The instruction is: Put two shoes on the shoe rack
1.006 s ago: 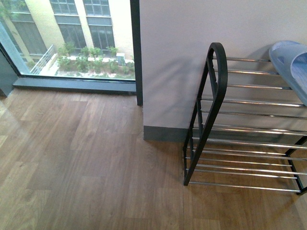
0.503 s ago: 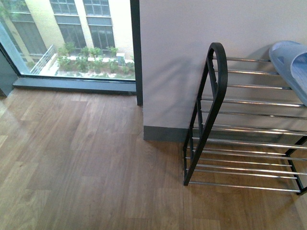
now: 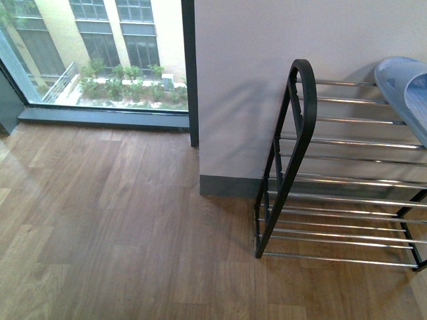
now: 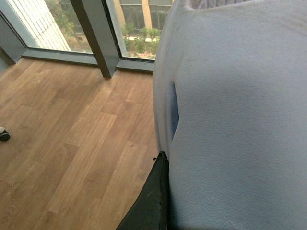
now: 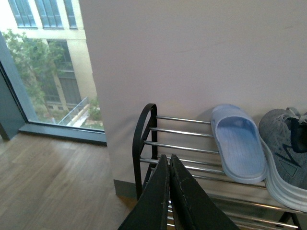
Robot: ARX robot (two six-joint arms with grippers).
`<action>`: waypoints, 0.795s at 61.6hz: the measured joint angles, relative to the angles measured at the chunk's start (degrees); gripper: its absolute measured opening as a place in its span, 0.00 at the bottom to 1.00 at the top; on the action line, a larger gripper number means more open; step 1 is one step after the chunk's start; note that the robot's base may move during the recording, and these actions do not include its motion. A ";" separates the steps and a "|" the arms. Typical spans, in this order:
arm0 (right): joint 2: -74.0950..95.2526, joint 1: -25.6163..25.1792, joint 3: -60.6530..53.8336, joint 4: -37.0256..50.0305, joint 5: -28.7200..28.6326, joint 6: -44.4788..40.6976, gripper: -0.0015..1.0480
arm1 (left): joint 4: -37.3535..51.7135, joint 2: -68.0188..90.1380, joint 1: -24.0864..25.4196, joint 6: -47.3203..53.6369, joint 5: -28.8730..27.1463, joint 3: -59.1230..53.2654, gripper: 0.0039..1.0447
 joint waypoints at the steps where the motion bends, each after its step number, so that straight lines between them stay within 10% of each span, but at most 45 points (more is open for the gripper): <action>1: -0.04 0.00 0.00 0.00 0.00 0.00 0.02 | 0.00 0.00 0.00 0.00 0.00 0.00 0.02; 39: -0.09 0.00 0.00 0.00 -0.22 -0.02 0.91 | 0.00 0.00 0.00 0.00 -0.11 0.00 0.02; 49: -0.09 0.00 0.00 -0.02 -0.20 -0.02 0.91 | 0.00 0.00 0.00 0.00 -0.04 0.00 0.02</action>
